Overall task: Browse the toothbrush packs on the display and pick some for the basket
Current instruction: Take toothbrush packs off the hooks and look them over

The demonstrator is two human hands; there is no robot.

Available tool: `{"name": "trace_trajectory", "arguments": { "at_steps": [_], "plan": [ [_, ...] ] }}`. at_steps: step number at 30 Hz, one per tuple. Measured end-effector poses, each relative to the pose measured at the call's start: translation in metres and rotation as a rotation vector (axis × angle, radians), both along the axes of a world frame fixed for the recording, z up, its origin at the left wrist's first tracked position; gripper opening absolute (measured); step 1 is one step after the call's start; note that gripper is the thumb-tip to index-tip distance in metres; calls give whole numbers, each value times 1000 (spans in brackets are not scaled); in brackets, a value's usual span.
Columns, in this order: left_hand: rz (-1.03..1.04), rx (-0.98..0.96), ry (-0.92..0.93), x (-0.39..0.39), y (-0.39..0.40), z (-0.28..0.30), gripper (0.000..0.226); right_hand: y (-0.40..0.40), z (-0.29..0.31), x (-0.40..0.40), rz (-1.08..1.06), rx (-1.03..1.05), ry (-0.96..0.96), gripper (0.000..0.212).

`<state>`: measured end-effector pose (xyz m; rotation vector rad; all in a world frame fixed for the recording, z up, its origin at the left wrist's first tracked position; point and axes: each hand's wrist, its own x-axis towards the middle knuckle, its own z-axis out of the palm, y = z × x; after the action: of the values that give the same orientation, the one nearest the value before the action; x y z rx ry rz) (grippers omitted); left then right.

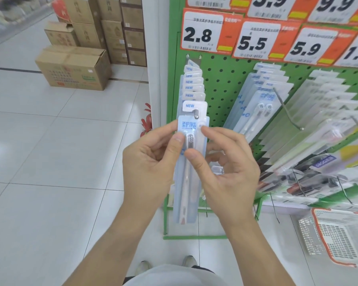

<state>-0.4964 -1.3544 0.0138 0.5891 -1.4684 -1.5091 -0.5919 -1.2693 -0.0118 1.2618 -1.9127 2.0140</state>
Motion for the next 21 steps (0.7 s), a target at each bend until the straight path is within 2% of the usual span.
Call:
{"name": "trace_trajectory", "arguments": {
  "at_steps": [9,21],
  "plan": [
    [149,-302,-207,-18,-25,-5,30,-28,-4,-19,-45,0,8,35],
    [196,-327,-212,-41,-48,-6,29,-53,0,-32,-72,51,-57,37]
  ]
}}
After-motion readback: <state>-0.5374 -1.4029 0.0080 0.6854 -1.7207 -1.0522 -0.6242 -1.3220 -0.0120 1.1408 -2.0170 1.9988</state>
